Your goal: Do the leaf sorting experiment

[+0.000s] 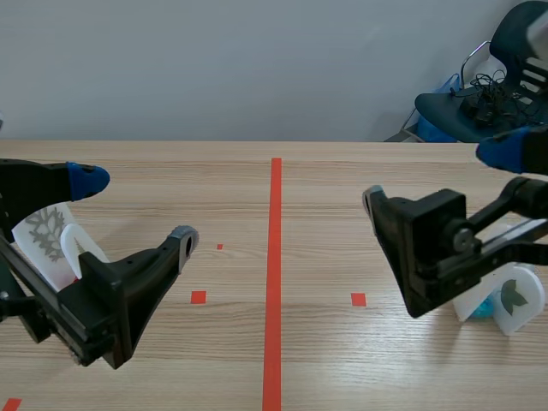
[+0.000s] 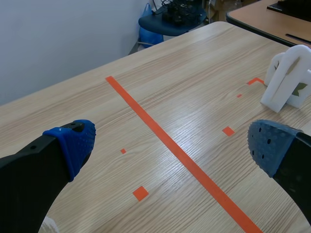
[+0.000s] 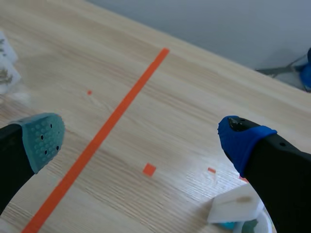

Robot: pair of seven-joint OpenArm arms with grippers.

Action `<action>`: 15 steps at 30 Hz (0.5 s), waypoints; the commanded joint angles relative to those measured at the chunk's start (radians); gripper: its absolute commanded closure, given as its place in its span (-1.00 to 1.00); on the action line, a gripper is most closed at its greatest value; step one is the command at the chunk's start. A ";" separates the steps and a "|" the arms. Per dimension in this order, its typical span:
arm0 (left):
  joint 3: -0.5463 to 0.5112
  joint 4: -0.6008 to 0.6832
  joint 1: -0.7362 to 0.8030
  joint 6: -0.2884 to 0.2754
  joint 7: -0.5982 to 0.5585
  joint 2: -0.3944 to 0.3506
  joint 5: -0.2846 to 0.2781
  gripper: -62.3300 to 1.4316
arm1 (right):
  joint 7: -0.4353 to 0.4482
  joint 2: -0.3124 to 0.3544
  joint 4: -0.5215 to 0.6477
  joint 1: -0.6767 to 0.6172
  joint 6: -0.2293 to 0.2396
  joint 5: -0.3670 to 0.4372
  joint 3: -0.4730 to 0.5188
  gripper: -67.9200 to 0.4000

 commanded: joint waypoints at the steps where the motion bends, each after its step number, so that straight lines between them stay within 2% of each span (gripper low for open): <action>1: -0.002 0.012 0.000 0.002 -0.010 -0.001 -0.011 -1.00 | -0.002 0.002 -0.034 0.011 -0.004 0.003 0.011 -1.00; 15: -0.002 0.012 0.000 0.002 -0.011 -0.001 -0.011 -1.00 | 0.006 0.002 -0.034 0.015 -0.003 0.002 0.011 -1.00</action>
